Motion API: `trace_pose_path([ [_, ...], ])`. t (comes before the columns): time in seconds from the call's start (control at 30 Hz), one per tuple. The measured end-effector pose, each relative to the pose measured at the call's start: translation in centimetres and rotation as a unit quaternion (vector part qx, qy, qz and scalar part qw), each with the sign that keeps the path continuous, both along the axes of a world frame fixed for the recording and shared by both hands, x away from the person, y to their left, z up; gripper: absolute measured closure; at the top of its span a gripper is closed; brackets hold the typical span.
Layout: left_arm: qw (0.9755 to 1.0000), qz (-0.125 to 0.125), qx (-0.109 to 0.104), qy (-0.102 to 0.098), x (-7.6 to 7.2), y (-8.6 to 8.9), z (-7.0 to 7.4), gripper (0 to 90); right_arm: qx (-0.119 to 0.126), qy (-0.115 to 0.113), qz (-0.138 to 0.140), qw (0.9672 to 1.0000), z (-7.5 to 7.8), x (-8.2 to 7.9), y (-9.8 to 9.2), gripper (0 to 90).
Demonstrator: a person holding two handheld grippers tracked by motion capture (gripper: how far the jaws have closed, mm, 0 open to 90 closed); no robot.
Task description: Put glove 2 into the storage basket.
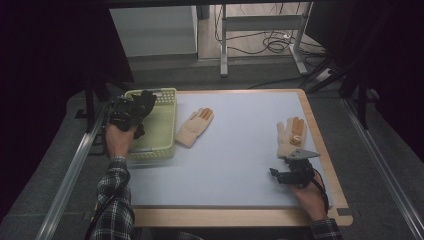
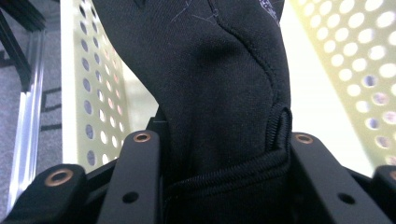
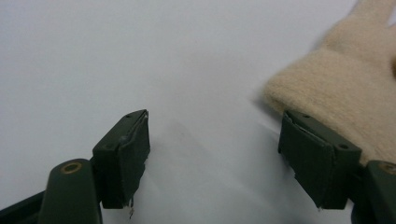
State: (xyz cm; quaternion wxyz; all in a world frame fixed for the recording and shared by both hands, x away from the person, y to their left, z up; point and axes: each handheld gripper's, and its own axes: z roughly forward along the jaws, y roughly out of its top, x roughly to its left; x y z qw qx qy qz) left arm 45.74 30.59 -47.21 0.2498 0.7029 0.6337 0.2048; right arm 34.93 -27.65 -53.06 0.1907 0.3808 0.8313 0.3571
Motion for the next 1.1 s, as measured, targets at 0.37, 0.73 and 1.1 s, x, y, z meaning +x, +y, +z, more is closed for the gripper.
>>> trace_pose_path([
  [0.37,0.9981,0.015,0.017,0.057,2.3,0.4,-2.2,60.3,0.000,0.000,0.000,1.0000,0.0,0.0,0.0,24.3],
  [0.73,0.9945,0.019,0.046,0.092,3.4,-0.4,-2.8,19.4,0.000,0.000,0.000,1.0000,0.0,0.0,0.0,24.3],
  [1.1,0.9911,0.005,0.053,0.122,3.1,-0.2,-3.2,43.4,0.001,-0.001,0.000,1.0000,0.0,0.0,0.0,24.3],
])
